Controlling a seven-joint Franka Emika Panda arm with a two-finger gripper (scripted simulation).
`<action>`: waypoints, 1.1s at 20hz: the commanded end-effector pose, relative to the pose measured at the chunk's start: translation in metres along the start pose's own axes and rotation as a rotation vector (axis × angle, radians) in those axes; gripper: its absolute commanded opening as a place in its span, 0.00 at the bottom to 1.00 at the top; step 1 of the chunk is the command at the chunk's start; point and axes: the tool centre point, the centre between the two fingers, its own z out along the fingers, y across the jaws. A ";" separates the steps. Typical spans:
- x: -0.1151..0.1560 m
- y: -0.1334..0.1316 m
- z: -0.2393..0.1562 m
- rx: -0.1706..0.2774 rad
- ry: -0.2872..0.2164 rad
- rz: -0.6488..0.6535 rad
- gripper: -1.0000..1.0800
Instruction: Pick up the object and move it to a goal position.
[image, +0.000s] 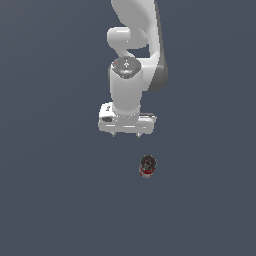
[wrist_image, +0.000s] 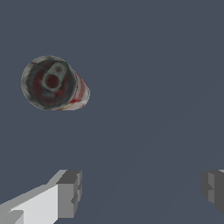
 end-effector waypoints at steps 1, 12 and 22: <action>0.000 0.000 0.000 0.000 0.000 0.000 0.96; -0.010 -0.035 0.012 0.025 -0.034 -0.027 0.96; 0.002 -0.040 0.015 0.024 -0.028 0.040 0.96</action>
